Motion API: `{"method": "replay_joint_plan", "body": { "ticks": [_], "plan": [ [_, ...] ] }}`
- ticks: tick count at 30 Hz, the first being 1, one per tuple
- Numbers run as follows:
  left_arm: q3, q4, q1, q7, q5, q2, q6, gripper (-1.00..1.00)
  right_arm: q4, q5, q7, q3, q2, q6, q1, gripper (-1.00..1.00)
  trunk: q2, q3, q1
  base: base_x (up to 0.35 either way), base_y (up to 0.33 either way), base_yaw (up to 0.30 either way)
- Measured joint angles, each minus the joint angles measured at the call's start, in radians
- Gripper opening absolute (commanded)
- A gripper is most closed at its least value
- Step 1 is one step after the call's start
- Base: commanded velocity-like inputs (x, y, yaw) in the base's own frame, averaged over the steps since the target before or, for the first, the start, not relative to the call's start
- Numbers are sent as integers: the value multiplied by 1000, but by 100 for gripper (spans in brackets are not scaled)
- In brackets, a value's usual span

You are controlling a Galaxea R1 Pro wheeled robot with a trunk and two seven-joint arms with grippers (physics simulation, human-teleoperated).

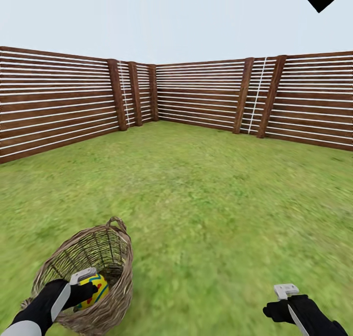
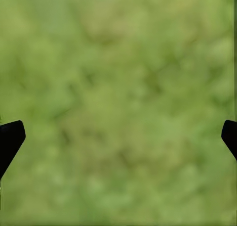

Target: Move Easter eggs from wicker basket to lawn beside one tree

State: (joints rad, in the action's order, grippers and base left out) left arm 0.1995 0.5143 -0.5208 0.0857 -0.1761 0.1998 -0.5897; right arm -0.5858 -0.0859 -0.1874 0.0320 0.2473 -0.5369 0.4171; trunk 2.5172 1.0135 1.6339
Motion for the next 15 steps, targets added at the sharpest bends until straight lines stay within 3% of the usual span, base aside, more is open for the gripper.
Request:
{"method": "replay_joint_plan", "body": {
  "ticks": [10,13,15],
  "plan": [
    [1,0,0,0,2,-1,-3,-100,0,0,0,0,0,1,0,100,-2,-35,-4,0,0,0],
    [0,0,0,1,2,-2,0,-100,1,0,0,0,0,84,0,100,-2,-35,-4,0,0,0],
    [0,0,1,2,3,-2,1,-100,1,-2,0,0,0,99,0,100,-2,-35,-4,0,0,0]
  ]
}}
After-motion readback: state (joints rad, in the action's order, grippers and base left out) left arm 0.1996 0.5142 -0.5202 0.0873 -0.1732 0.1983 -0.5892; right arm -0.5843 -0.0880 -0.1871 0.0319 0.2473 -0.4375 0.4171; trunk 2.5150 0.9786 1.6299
